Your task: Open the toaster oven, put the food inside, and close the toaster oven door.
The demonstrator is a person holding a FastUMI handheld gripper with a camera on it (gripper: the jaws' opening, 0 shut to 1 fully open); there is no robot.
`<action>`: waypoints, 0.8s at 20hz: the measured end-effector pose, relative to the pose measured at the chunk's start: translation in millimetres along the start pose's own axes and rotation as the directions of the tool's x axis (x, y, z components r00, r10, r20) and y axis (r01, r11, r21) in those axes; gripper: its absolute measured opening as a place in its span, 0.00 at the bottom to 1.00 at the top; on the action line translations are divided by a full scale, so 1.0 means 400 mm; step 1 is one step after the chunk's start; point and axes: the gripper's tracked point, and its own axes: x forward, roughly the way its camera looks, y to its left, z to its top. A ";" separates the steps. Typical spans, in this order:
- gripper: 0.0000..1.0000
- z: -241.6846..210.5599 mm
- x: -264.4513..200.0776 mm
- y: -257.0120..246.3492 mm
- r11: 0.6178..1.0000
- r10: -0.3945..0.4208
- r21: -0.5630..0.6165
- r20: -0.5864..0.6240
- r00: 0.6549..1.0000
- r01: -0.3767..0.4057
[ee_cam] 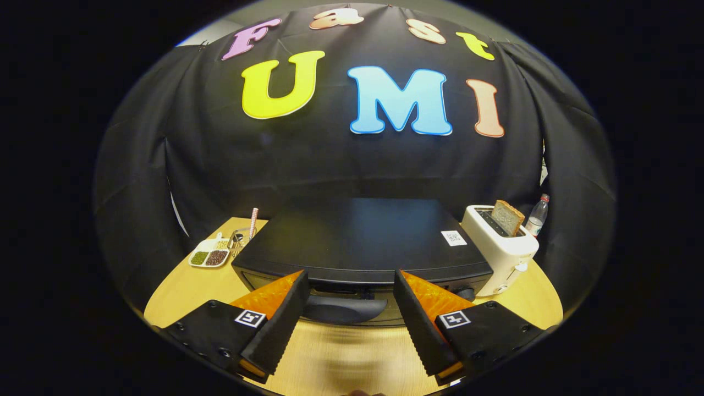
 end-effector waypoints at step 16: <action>1.00 -0.090 -0.034 0.029 1.000 0.000 0.022 -0.158 0.987 0.004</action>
